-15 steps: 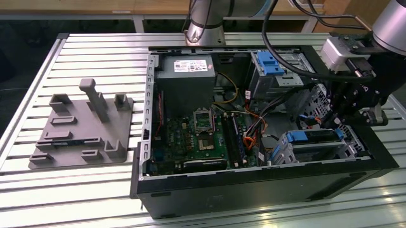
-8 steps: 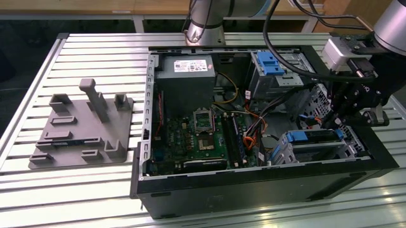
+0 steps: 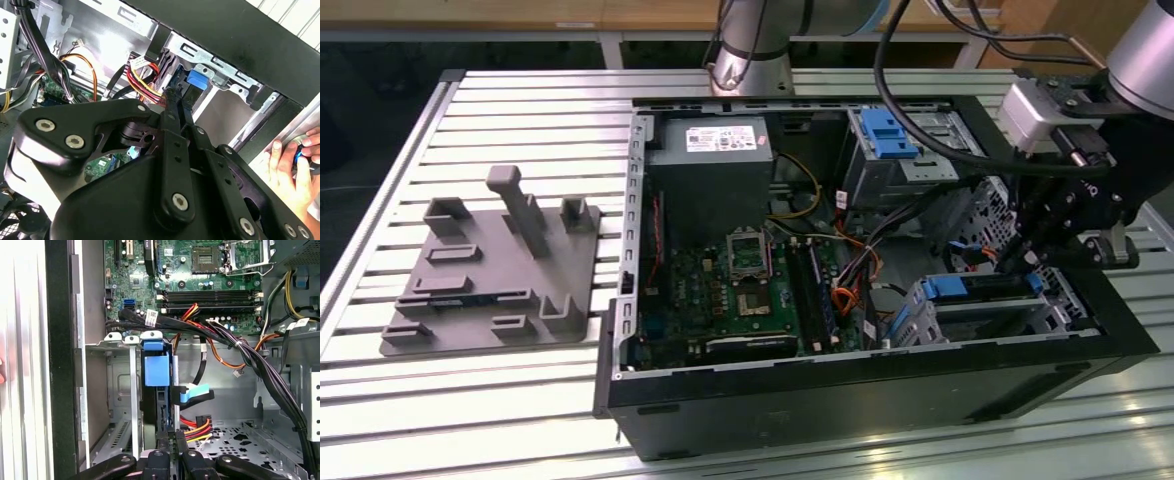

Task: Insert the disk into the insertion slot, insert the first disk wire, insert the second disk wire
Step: 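Insert the first disk wire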

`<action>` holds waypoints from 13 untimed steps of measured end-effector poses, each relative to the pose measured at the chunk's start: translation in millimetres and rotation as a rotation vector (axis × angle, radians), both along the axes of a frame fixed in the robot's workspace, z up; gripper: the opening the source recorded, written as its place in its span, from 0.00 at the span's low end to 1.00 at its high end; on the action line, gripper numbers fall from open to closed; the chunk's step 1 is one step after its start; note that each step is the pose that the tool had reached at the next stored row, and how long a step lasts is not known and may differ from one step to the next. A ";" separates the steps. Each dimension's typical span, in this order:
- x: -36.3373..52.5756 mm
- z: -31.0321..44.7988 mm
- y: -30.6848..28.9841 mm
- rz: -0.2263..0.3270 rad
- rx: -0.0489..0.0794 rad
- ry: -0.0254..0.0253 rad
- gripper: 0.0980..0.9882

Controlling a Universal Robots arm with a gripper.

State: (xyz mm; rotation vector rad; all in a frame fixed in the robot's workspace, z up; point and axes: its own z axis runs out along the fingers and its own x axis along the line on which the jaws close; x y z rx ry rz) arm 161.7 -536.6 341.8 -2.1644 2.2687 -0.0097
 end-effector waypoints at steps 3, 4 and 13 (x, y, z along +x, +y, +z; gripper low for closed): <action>0.0 -0.7 -0.7 0.001 0.000 0.0013 0.07; 0.2 -0.8 -0.7 0.002 0.000 0.0014 0.07; 0.7 -2.2 -0.8 0.003 0.000 0.0015 0.07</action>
